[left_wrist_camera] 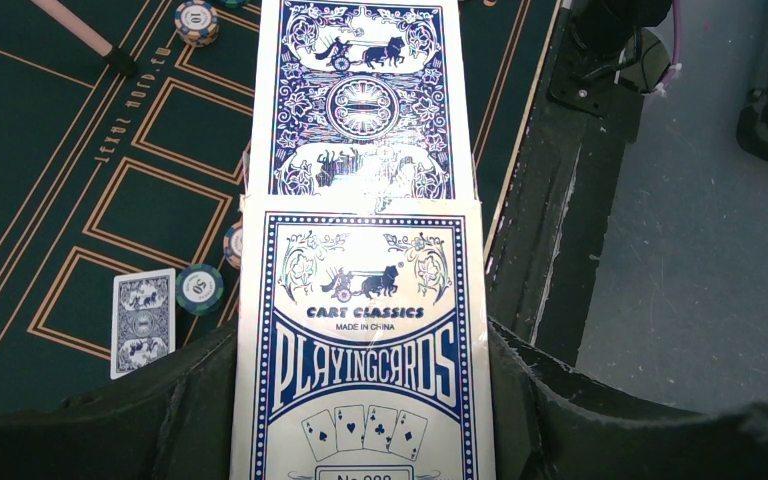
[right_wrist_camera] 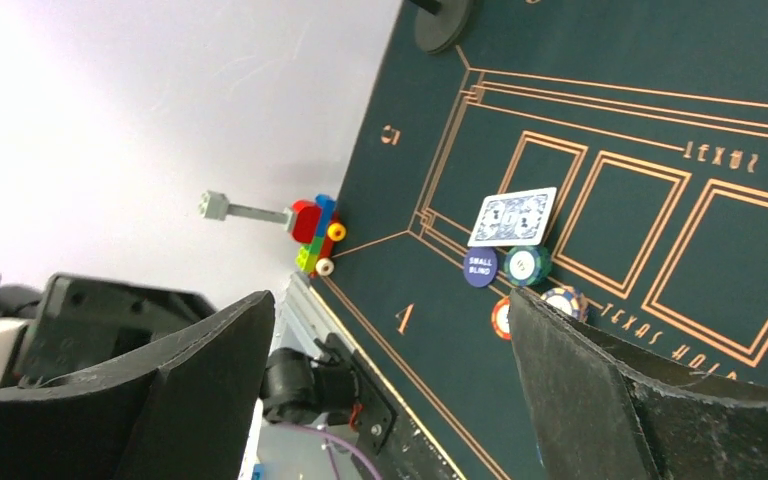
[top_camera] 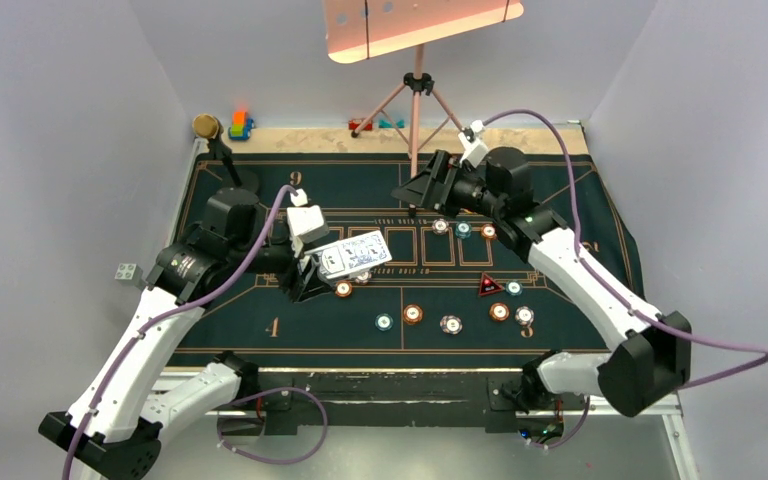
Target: Distribute texas hold em gaming equipment
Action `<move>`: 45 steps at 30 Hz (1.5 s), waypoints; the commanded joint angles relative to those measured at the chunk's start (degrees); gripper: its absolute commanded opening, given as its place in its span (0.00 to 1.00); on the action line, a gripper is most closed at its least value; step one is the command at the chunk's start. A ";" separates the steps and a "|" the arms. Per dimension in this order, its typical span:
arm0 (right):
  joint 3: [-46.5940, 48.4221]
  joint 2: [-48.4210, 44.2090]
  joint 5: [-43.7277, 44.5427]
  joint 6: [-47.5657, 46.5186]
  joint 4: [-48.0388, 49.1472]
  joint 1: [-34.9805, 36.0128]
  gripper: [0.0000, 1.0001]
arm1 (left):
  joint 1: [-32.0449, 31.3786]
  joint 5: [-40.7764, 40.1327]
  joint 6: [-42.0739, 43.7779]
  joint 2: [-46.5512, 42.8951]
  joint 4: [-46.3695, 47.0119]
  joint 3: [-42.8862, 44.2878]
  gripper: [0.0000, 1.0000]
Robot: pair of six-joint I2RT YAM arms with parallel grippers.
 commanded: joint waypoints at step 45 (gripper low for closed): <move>-8.95 7.03 -17.58 25.13 33.44 17.90 0.23 | 0.47 -0.39 2.97 1.62 1.79 1.76 0.00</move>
